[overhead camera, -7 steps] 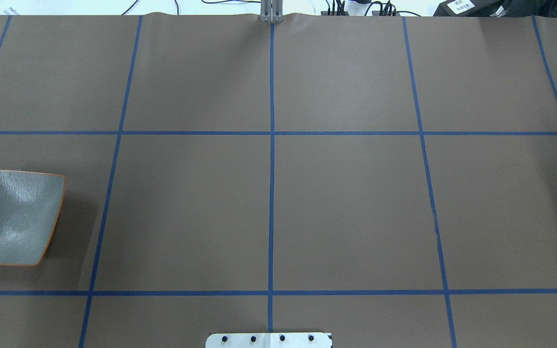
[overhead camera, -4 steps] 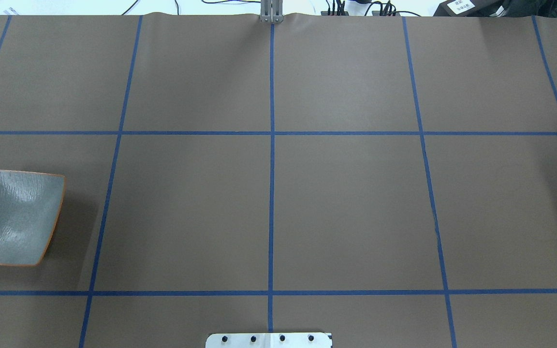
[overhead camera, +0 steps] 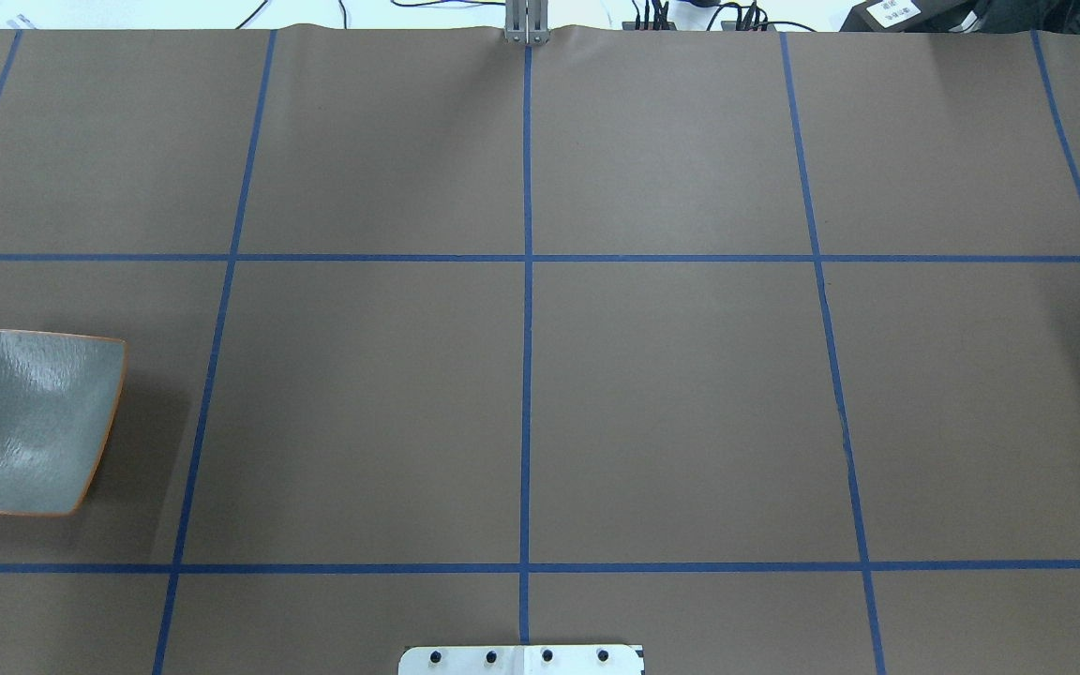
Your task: Transfer all bananas from basket to plate
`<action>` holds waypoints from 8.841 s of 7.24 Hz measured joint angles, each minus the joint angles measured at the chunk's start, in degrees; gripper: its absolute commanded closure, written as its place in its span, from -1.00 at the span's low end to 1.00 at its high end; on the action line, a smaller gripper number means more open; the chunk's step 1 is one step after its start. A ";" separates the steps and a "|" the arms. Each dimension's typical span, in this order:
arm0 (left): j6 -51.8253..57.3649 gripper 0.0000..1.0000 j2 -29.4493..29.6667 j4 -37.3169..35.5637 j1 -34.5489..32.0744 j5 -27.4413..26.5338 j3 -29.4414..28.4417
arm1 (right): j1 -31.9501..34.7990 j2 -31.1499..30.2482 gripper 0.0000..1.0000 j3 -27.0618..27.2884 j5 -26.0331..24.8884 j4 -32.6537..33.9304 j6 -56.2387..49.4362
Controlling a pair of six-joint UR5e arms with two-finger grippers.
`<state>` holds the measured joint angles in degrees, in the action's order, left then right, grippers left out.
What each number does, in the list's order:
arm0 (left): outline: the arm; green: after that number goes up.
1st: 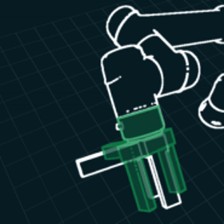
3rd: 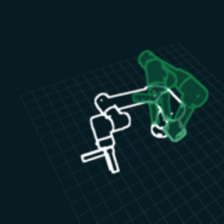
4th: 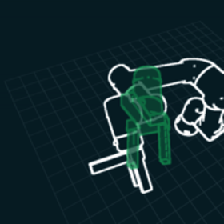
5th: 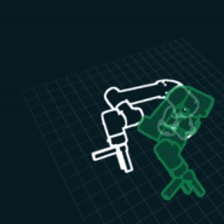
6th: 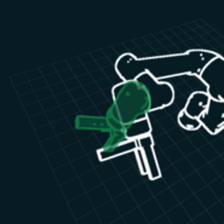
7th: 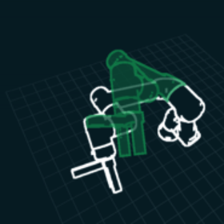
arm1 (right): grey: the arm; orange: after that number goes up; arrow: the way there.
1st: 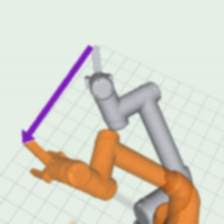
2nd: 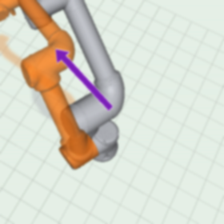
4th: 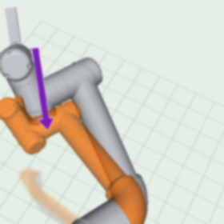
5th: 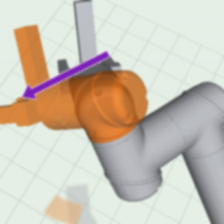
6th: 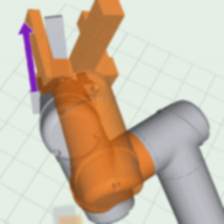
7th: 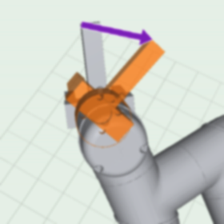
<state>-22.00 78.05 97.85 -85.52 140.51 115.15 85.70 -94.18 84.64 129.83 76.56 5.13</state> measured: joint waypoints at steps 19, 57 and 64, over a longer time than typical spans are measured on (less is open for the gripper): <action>-0.21 -1.00 -2.12 0.08 -0.35 4.39 1.05 | -2.21 1.50 1.00 -1.47 -7.90 10.12 -14.07; -79.55 -0.85 48.35 34.98 35.81 -1.85 -18.46 | -49.56 49.13 1.00 18.66 -8.18 -8.95 73.32; -80.82 1.00 47.76 35.66 36.29 -2.13 -18.20 | -49.47 49.30 -0.19 18.88 -8.15 -9.46 74.58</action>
<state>-102.82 125.81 133.51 -49.23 138.38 96.94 36.23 -44.88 103.52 121.68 67.10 79.71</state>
